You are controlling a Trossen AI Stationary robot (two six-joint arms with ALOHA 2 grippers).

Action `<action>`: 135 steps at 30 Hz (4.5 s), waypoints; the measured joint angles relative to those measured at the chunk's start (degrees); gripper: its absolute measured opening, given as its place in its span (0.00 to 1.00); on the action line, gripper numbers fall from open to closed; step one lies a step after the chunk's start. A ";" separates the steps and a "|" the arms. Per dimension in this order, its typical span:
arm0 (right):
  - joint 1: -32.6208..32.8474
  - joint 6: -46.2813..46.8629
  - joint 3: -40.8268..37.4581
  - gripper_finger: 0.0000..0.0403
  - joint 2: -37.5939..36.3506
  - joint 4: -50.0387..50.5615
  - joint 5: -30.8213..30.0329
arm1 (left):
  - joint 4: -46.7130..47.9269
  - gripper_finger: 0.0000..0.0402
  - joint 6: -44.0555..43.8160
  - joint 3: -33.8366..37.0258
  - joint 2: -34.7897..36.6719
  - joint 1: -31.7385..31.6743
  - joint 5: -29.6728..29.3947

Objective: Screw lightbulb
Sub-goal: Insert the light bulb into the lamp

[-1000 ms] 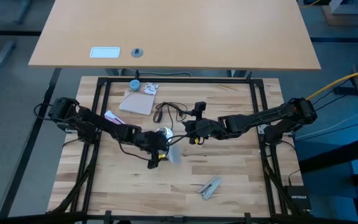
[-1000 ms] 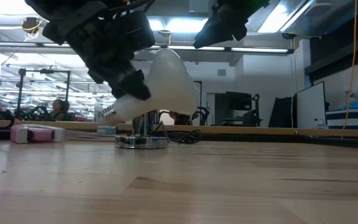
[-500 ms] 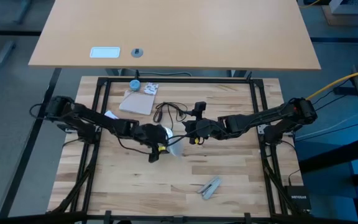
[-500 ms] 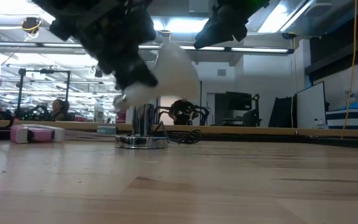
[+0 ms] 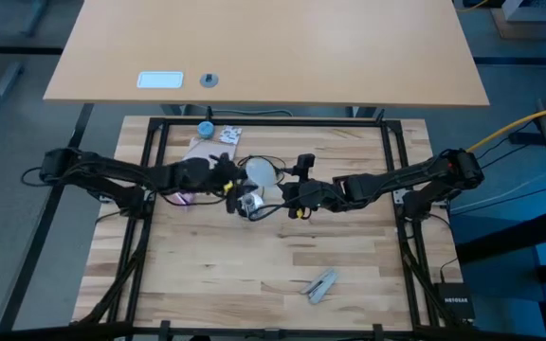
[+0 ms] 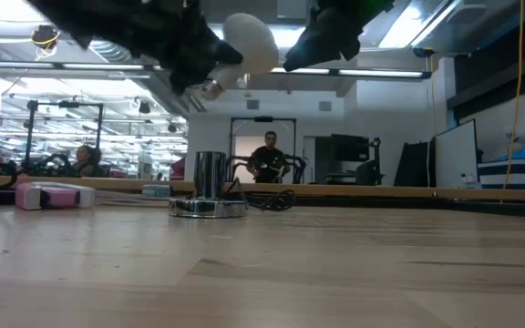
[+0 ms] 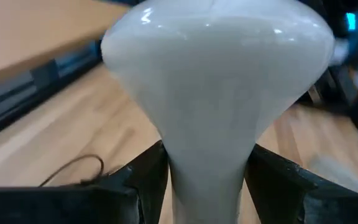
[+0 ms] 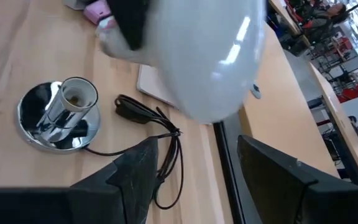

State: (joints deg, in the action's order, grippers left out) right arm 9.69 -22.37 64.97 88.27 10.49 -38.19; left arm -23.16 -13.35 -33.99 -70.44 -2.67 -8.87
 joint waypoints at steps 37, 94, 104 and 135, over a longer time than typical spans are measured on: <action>-0.09 16.57 0.00 0.56 15.76 -16.96 -5.23 | -66.88 0.46 5.28 15.88 -33.15 3.82 -7.40; 0.02 33.51 0.06 0.56 16.92 -11.06 5.93 | -64.60 0.46 6.27 19.61 -32.56 6.07 -7.69; 0.02 37.47 0.04 0.56 23.43 -21.60 10.83 | -63.17 0.46 9.39 19.48 -32.51 6.05 -8.17; -1.60 43.12 -0.02 0.56 28.37 -28.25 6.01 | -59.80 0.46 11.40 19.46 -32.62 1.74 -8.48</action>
State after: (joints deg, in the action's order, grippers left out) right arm 8.10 20.75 64.95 116.64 -17.75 -32.18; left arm -82.96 -1.95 -14.52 -103.07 -0.93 -17.34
